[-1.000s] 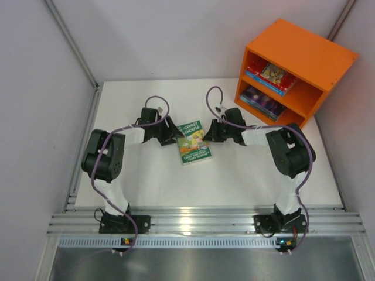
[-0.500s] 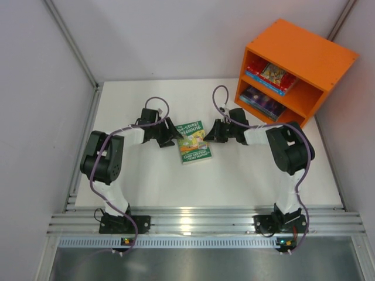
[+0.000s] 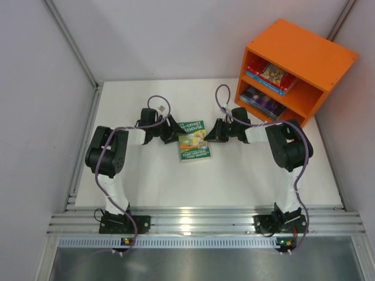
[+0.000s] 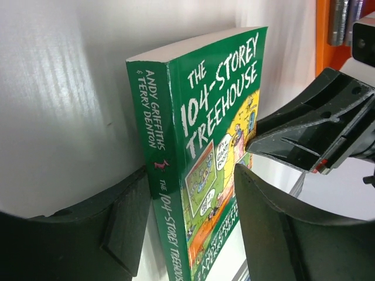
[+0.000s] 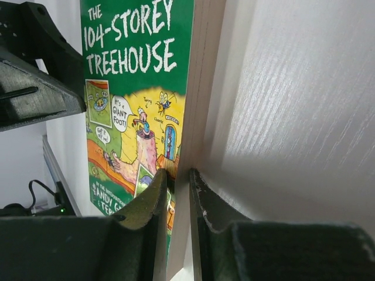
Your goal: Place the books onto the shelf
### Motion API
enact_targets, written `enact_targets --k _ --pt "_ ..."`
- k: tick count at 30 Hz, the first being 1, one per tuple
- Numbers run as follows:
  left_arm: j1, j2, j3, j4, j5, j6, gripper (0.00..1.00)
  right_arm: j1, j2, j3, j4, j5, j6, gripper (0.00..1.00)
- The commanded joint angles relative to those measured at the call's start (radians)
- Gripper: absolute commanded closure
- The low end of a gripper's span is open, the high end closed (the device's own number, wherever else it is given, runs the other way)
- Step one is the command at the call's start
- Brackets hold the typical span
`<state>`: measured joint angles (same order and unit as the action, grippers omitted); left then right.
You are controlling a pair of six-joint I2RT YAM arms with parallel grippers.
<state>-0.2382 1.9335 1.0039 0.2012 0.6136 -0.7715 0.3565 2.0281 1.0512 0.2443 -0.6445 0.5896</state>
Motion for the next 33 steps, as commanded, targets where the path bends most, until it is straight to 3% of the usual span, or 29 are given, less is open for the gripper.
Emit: enact_targets --k 1,5,9,16,20,23,28,33 --pt "-0.009 0.073 -0.059 0.113 0.056 -0.027 0.37 -0.021 0.13 -0.06 -0.241 0.241 -0.108 0.93" --pt "-0.015 0.085 -0.108 0.332 0.169 -0.144 0.43 -0.021 0.133 -0.057 -0.241 0.235 -0.112 0.9" --pt "-0.032 0.053 -0.125 0.389 0.187 -0.19 0.45 -0.021 0.126 -0.023 -0.269 0.232 -0.128 0.85" --pt "-0.085 -0.007 -0.133 0.334 0.129 -0.235 0.57 0.012 -0.026 -0.042 -0.384 0.405 -0.152 0.55" --pt "-0.124 -0.044 -0.154 0.333 0.078 -0.282 0.59 0.036 -0.227 -0.062 -0.454 0.583 -0.157 0.39" --pt "-0.15 -0.074 -0.156 0.322 0.042 -0.304 0.58 0.102 -0.366 -0.082 -0.47 0.714 -0.2 0.34" --pt "-0.17 -0.088 -0.128 0.282 0.002 -0.328 0.55 0.381 -0.531 -0.105 -0.462 1.007 -0.307 0.26" --pt "-0.176 -0.077 -0.108 0.285 0.006 -0.353 0.55 0.596 -0.595 -0.168 -0.36 1.138 -0.341 0.23"
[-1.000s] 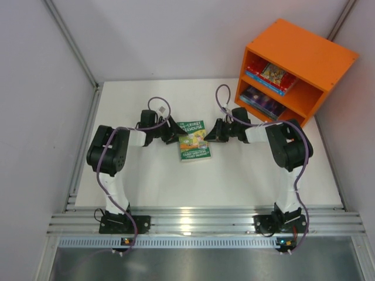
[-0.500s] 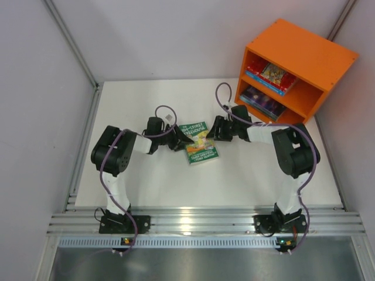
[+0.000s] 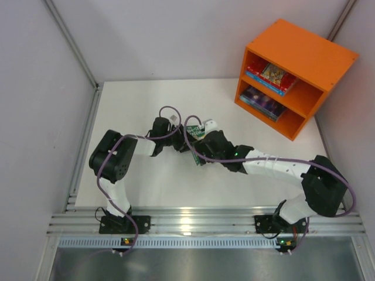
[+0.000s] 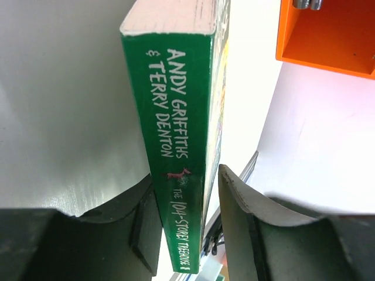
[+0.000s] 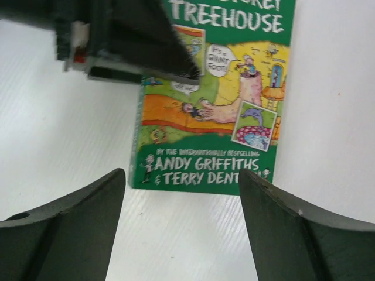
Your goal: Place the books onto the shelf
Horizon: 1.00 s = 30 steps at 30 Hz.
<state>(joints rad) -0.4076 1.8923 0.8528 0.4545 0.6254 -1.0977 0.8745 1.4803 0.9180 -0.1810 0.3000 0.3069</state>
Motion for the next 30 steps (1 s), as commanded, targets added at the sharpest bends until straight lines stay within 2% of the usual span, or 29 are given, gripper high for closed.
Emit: enact_targets --k 1,6,9,15,17,23,24,26,27,30 --pt "-0.01 -0.035 0.049 0.032 -0.006 -0.027 0.55 0.104 -0.049 -0.041 0.081 0.211 -0.071 0.23" --pt "-0.013 -0.033 0.058 0.029 0.0 -0.047 0.55 0.25 -0.005 -0.041 0.169 0.323 -0.143 0.22" --pt "-0.013 -0.038 0.069 0.006 0.002 -0.047 0.55 0.29 0.058 -0.024 0.173 0.405 -0.179 0.22" --pt "-0.014 -0.039 0.071 0.004 0.005 -0.068 0.55 0.31 0.185 0.015 0.25 0.496 -0.271 0.25" --pt "-0.016 -0.036 0.072 0.003 0.007 -0.07 0.55 0.313 0.245 0.047 0.245 0.568 -0.299 0.27" --pt "-0.023 -0.019 0.084 -0.004 0.013 -0.071 0.55 0.314 0.321 0.058 0.279 0.634 -0.376 0.47" --pt "-0.023 -0.015 0.088 -0.004 0.014 -0.071 0.55 0.314 0.322 0.05 0.29 0.631 -0.384 0.59" --pt "-0.022 -0.002 0.094 -0.007 0.014 -0.07 0.55 0.316 0.321 0.029 0.304 0.633 -0.396 0.73" --pt "-0.019 0.002 0.103 -0.013 0.01 -0.067 0.55 0.317 0.319 0.021 0.31 0.634 -0.399 0.87" --pt "-0.01 0.011 0.146 -0.108 -0.022 -0.015 0.54 0.322 0.295 -0.025 0.342 0.634 -0.413 1.0"
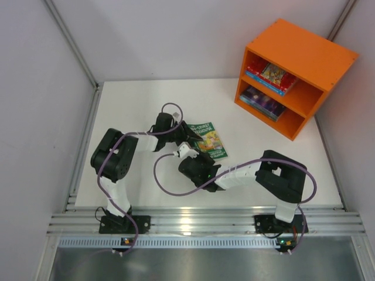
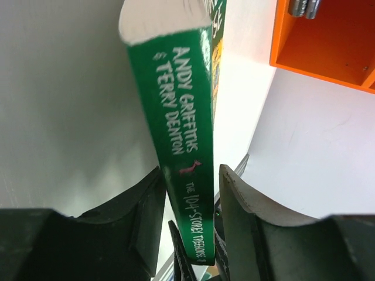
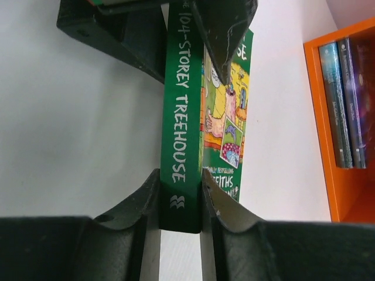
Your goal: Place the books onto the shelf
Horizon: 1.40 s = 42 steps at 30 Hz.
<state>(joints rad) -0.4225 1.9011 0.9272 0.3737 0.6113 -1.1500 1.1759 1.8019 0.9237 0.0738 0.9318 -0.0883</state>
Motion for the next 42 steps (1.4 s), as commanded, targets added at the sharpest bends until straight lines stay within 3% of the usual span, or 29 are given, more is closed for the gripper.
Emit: enact_targets --k 1,4,10,11,14,15,18,21,32,38,42 --pt "0.008 0.015 0.09 -0.062 -0.024 0.059 0.53 0.025 -0.047 -0.046 0.099 -0.013 -0.031 1.0" --pt "0.022 0.042 0.15 -0.156 -0.051 0.124 0.53 0.045 -0.088 -0.123 0.176 -0.018 -0.073 1.0" --pt "0.037 0.102 0.183 -0.157 -0.021 0.134 0.54 0.059 -0.122 -0.197 0.207 -0.008 -0.074 1.0" --pt "0.037 0.107 0.183 -0.157 -0.018 0.134 0.64 0.057 -0.122 -0.203 0.202 -0.008 -0.073 1.0" --pt "0.036 0.105 0.176 -0.137 -0.007 0.122 0.83 0.056 -0.107 -0.171 0.157 0.008 -0.059 0.81" --pt "0.034 0.102 0.164 -0.13 -0.004 0.115 0.97 0.057 -0.098 -0.16 0.147 0.015 -0.057 0.73" --pt "0.034 0.078 0.127 -0.101 -0.002 0.07 1.0 0.057 -0.058 -0.111 0.121 0.032 -0.064 0.58" --pt "0.034 0.049 0.085 -0.084 -0.01 0.009 1.0 0.057 0.016 -0.046 0.087 0.056 -0.07 0.55" --pt "0.024 -0.022 0.001 -0.09 -0.044 -0.051 1.0 0.056 0.168 0.11 0.0 0.194 -0.108 0.56" --pt "0.021 -0.053 -0.019 -0.15 -0.084 -0.031 1.0 0.045 0.198 0.13 -0.022 0.245 -0.146 0.64" --pt "0.018 -0.062 -0.031 -0.151 -0.079 -0.043 1.0 0.044 0.203 0.138 -0.023 0.252 -0.174 0.75"
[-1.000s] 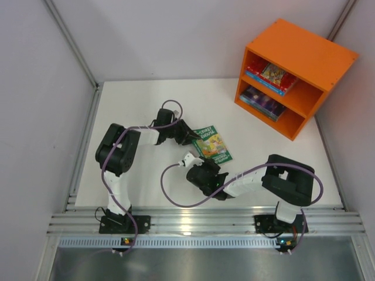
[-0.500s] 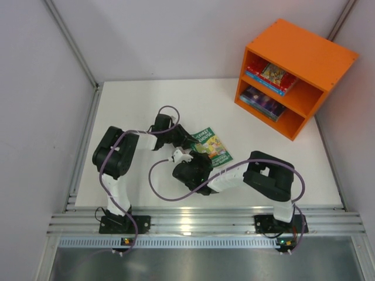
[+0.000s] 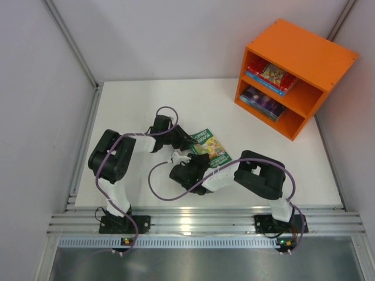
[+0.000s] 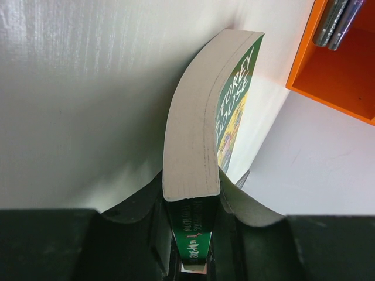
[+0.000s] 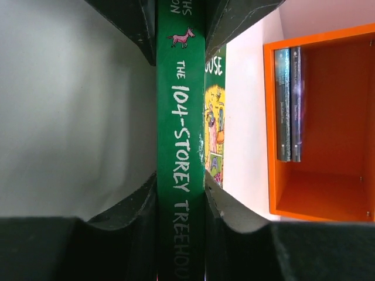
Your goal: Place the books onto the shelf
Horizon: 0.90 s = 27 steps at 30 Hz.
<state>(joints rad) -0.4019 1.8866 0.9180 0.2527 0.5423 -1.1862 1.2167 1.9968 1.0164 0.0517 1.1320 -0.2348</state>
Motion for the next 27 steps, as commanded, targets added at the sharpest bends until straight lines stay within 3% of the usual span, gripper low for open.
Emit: enact_targets --k 1,4,6,27 --pt "-0.003 -0.052 -0.024 -0.03 -0.015 -0.013 1.0 0.004 0.011 0.057 -0.004 0.064 -0.037 0.74" --pt "-0.006 -0.057 -0.03 -0.033 -0.018 -0.021 1.0 0.01 0.023 0.076 -0.003 0.071 -0.072 0.6" --pt "-0.006 -0.052 -0.031 -0.038 -0.012 -0.026 1.0 0.012 0.019 0.079 -0.003 0.069 -0.075 0.59" --pt "-0.008 -0.041 -0.036 -0.03 0.016 -0.032 1.0 0.058 -0.007 0.062 0.039 0.06 -0.103 0.65"
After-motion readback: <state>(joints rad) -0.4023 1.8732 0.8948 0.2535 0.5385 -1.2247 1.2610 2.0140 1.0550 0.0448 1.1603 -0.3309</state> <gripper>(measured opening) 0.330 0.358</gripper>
